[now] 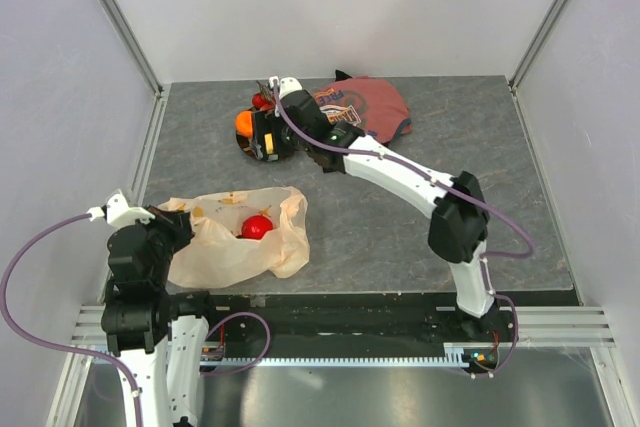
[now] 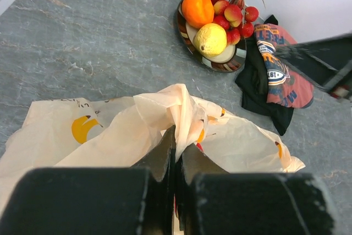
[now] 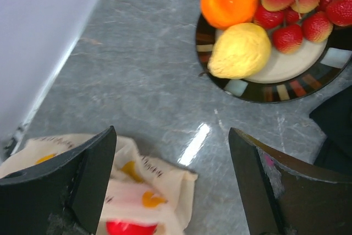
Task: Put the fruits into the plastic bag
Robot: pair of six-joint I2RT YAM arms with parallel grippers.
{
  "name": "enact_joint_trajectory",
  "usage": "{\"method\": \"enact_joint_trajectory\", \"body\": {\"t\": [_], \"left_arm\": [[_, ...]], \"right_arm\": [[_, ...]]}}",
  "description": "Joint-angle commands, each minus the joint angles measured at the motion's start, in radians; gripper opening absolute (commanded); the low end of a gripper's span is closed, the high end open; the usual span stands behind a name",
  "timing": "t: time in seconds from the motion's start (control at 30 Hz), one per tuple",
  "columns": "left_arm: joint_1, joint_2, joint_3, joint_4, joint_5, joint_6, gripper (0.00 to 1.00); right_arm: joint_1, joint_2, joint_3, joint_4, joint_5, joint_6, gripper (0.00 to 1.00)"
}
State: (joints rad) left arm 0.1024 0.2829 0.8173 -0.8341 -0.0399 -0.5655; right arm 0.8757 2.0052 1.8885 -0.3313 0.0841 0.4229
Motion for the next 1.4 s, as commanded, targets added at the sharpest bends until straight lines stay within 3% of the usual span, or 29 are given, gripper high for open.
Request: {"method": "enact_joint_trajectory", "body": {"t": [0.0, 0.23, 0.5, 0.87, 1.37], "left_arm": [[0.0, -0.004, -0.013, 0.033, 0.035, -0.059, 0.02], [0.0, -0.008, -0.066, 0.036, 0.098, -0.088, 0.02], [0.0, -0.005, -0.073, 0.027, 0.113, -0.059, 0.02], [0.002, 0.056, -0.043, -0.002, 0.153, 0.018, 0.01], [0.0, 0.035, -0.049, 0.021, 0.166, 0.024, 0.01]], "right_arm": [[-0.027, 0.115, 0.132, -0.02, 0.055, -0.007, 0.91], [-0.06, 0.326, 0.331, -0.02, 0.062, 0.003, 0.93], [-0.099, 0.461, 0.369, 0.07, 0.011, 0.063, 0.92], [-0.109, 0.515, 0.345, 0.204, -0.024, 0.091, 0.93], [-0.124, 0.583, 0.354, 0.225, 0.005, 0.181, 0.92]]}}
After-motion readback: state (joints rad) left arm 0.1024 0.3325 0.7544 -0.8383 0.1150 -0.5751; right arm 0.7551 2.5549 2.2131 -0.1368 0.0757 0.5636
